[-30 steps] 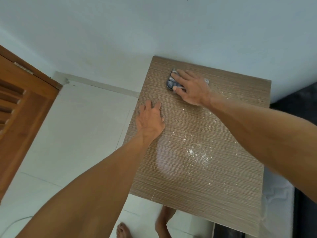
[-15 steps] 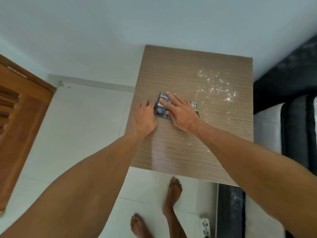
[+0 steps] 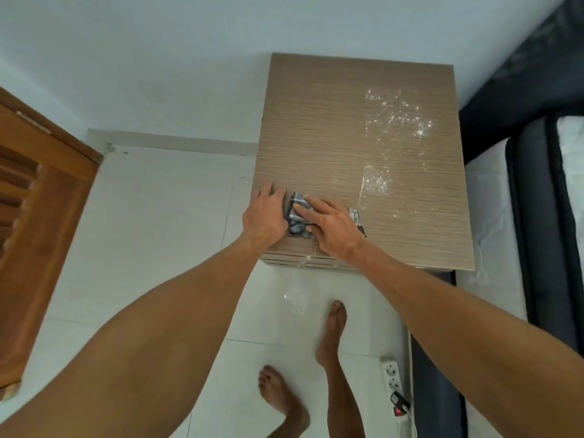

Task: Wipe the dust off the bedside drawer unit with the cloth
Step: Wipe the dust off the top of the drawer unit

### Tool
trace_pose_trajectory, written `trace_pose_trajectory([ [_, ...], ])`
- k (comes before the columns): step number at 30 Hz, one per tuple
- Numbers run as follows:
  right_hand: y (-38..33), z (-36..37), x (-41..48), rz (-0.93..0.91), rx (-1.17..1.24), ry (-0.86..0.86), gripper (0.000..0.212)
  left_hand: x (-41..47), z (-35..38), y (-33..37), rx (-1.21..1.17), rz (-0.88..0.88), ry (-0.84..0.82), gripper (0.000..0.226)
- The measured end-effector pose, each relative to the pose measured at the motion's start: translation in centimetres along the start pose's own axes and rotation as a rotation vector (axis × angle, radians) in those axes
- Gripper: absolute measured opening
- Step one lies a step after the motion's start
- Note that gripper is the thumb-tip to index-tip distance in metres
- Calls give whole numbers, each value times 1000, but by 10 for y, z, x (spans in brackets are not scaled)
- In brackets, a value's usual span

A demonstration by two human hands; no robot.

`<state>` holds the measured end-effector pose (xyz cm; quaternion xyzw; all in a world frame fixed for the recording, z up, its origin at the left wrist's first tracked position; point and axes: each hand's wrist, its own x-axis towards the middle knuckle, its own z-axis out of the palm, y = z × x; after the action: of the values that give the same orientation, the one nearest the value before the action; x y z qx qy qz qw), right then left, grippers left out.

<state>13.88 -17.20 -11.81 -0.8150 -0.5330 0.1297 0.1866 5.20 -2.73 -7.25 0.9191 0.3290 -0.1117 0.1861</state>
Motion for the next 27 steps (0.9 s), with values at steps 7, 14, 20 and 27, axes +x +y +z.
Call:
trace_pose_trajectory([
  [7,-30,13,-41,15,19,24,56,-19,6,-9,-25,42,4,56],
  [14,-38,-12,-77,-197,-23,-121,61,-21,7,1,-7,7,-8,41],
  [20,26,-66,-49,3,3,-109,56,5,3,37,-26,35,10,41],
  [27,109,-133,34,86,-18,20,48,57,9,90,-32,46,-3,51],
])
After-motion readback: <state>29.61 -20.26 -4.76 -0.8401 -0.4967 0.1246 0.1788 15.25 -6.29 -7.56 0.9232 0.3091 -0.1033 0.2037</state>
